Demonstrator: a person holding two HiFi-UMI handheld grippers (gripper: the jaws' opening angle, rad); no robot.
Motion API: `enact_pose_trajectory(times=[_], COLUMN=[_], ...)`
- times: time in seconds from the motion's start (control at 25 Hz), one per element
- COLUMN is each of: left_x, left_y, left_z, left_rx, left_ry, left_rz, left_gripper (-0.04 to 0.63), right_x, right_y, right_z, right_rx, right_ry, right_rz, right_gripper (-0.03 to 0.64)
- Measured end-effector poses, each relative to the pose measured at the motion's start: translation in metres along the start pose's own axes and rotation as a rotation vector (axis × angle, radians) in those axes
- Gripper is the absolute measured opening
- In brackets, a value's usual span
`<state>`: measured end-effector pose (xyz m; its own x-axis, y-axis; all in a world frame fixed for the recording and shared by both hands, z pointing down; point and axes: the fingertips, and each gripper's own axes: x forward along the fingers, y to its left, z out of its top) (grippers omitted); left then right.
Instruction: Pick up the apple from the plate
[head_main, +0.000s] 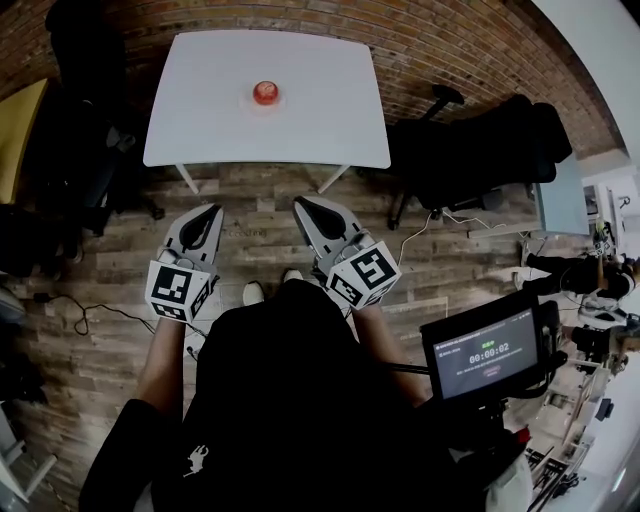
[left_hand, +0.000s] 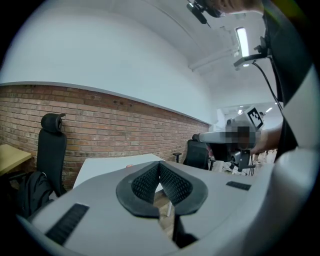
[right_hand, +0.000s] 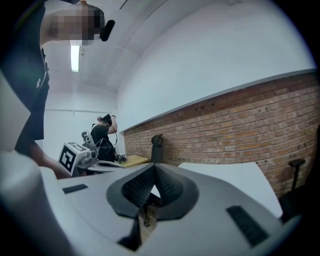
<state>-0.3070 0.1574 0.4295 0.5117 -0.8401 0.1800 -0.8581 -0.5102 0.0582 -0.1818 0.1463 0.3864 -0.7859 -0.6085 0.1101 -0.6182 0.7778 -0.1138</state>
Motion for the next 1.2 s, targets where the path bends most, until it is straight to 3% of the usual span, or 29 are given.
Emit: enact_pose_trajectory(times=[0.68, 1.2], left_x=[-0.017, 0.028], left_y=[0.006, 0.015], left_z=[-0.011, -0.001], left_rx=[-0.015, -0.001], left_ry=[0.027, 0.023], left_rz=[0.019, 0.02], left_gripper=[0.006, 0.006], right_x=[0.012, 0.028], right_y=[0.011, -0.033], right_z=[-0.002, -0.009], right_rx=[0.021, 0.054], right_ry=[-0.002, 0.012], right_rz=[0.032, 0.042], right_gripper=[0.003, 0.003])
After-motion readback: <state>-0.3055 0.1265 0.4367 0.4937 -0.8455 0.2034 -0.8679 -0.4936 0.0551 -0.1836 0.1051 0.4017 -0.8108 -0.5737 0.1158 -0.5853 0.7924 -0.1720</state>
